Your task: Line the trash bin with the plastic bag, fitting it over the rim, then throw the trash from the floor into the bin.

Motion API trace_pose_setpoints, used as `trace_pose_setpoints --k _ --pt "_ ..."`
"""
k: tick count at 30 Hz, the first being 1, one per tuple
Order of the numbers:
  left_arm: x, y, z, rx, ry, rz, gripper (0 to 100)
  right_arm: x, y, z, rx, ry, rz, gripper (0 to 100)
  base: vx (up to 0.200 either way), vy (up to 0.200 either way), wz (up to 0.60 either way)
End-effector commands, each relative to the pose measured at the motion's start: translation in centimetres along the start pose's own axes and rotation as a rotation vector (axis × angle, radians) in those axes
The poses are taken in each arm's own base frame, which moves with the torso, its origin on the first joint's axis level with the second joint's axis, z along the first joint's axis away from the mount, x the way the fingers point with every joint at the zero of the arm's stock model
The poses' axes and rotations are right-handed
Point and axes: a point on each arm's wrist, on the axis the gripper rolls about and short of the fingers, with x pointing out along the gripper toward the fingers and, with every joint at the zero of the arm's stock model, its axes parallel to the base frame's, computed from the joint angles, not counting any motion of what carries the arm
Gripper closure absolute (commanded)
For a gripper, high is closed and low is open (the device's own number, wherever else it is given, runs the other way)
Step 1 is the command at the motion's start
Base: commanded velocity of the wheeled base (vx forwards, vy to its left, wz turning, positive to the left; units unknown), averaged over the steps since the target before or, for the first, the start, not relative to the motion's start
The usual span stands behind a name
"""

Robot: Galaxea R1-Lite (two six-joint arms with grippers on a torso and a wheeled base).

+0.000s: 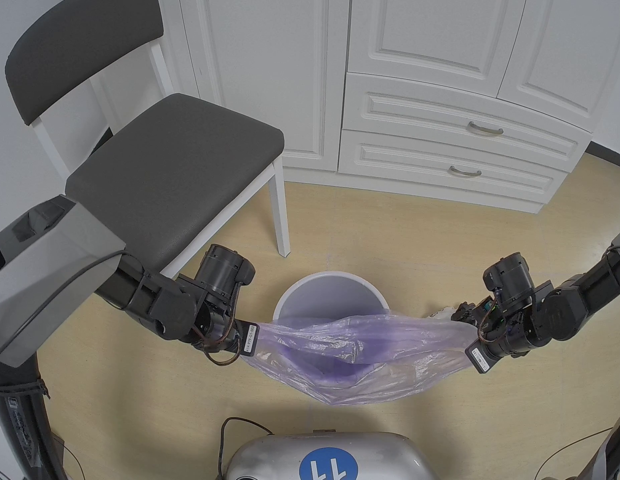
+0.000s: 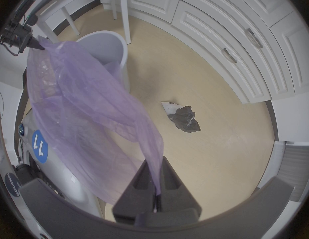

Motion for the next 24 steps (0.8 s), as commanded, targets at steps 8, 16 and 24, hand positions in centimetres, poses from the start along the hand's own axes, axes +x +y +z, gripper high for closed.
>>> trace_pose_setpoints --k 8,16,24 --pt "2.5 -2.2 -1.6 0.049 0.043 -0.004 100 1.3 1.1 -0.6 -0.077 0.045 0.022 100 0.000 0.000 0.00" --pt "5.0 -2.3 -1.2 0.008 -0.078 0.023 100 4.2 2.5 1.0 0.036 -0.033 0.008 100 0.000 0.000 0.00" --pt "5.8 -2.0 -0.3 -0.028 -0.116 0.031 100 3.0 1.7 2.0 0.114 -0.132 -0.017 100 0.000 0.000 0.00"
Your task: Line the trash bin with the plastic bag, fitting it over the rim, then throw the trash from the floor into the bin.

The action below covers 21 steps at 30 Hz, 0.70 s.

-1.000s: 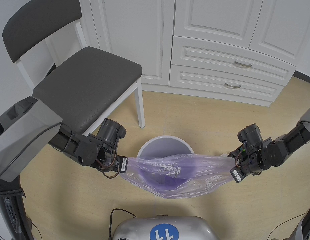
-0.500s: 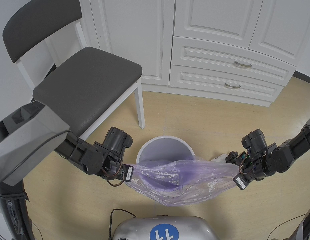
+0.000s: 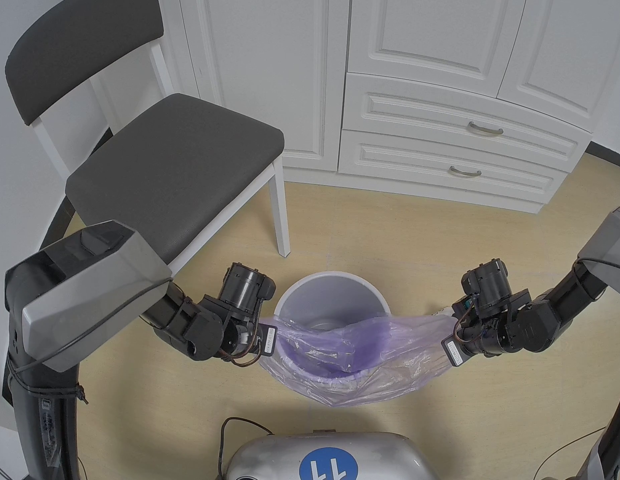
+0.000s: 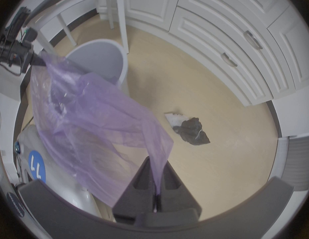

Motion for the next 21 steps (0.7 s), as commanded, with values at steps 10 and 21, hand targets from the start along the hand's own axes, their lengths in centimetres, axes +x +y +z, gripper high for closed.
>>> trace_pose_setpoints --k 10,21 --pt "-0.3 1.8 -0.5 0.027 0.023 0.060 100 -3.5 -2.1 -1.1 -0.058 -0.048 -0.030 100 0.000 0.000 0.00" --pt "0.4 2.1 -1.7 0.073 0.069 0.067 100 -1.5 -1.4 -2.5 -0.124 0.039 -0.011 100 0.000 0.000 0.00"
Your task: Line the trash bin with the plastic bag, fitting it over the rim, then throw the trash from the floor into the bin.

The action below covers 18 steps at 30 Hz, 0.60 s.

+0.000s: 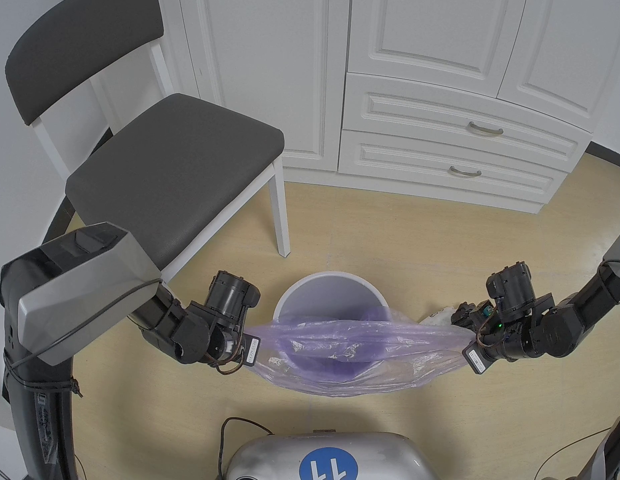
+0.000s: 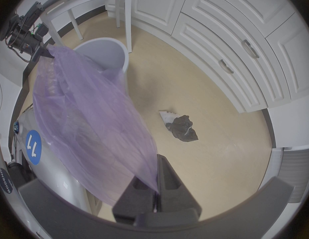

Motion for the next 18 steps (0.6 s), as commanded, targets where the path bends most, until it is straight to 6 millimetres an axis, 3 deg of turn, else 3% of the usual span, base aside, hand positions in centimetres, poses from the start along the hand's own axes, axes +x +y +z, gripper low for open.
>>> trace_pose_setpoints --k 1,12,18 --pt "0.2 0.0 -0.2 0.003 0.009 0.001 100 0.9 0.4 -0.3 -0.010 0.029 0.012 100 0.000 0.000 0.00" --pt "2.1 -2.1 -0.7 -0.008 -0.027 -0.026 100 3.6 1.2 -0.1 0.001 0.038 0.020 100 0.000 0.000 0.00" --pt "1.6 -2.0 0.6 -0.072 -0.109 -0.038 100 4.0 1.0 0.2 0.034 -0.052 -0.014 100 0.000 0.000 0.00"
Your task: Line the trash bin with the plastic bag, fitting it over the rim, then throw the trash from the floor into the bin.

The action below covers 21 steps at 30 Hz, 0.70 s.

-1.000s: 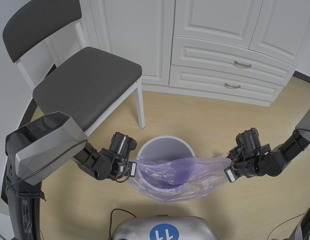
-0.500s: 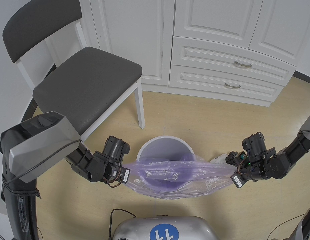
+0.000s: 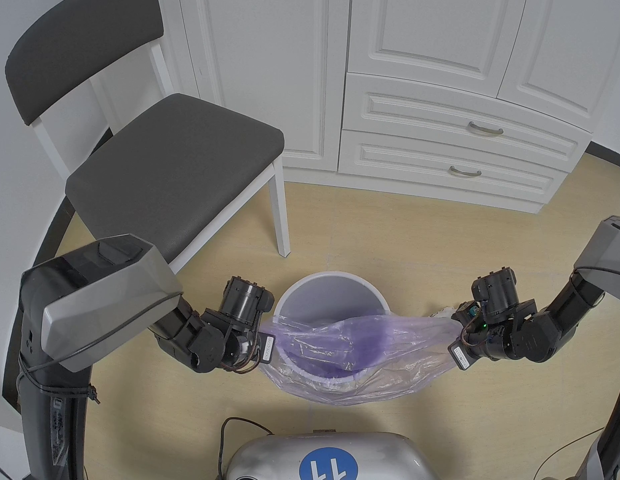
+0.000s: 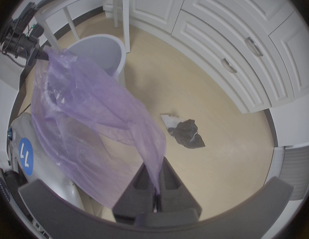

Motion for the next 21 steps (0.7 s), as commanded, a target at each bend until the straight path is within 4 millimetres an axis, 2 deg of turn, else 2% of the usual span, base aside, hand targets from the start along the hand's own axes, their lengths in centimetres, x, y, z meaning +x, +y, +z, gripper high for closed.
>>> trace_pose_setpoints --k 1,3,4,8,10,15,18,21 --pt "-0.3 0.1 0.8 -0.035 -0.041 -0.004 100 0.5 0.2 -0.8 0.008 -0.006 -0.003 100 0.000 0.000 0.00" --pt "-1.0 0.3 1.4 -0.044 -0.061 -0.006 100 0.2 0.0 -1.0 0.014 -0.027 0.006 100 0.000 0.000 0.00" --pt "-1.5 0.4 1.7 -0.048 -0.071 -0.008 100 -0.2 -0.3 -1.0 0.017 -0.046 0.018 0 0.000 0.000 0.00" --pt "-2.3 0.6 2.1 -0.053 -0.088 -0.011 100 -1.3 -1.6 -1.0 0.042 -0.107 0.088 0 0.000 0.000 0.00" --pt "-2.4 0.6 2.1 -0.051 -0.087 -0.011 100 -1.7 -3.2 -1.5 0.062 -0.160 0.187 0 0.000 0.000 0.00" --pt "-1.8 0.5 1.7 -0.048 -0.073 -0.008 100 -0.9 -7.3 -3.6 0.123 -0.321 0.469 0 0.000 0.000 0.00" --pt "-1.5 0.5 1.5 -0.045 -0.064 -0.007 100 -0.1 -9.1 -4.9 0.147 -0.388 0.541 0 0.000 0.000 0.00" --pt "-1.4 0.7 1.4 -0.042 -0.055 -0.002 100 0.3 -9.9 -5.4 0.164 -0.412 0.548 0 0.000 0.000 0.00"
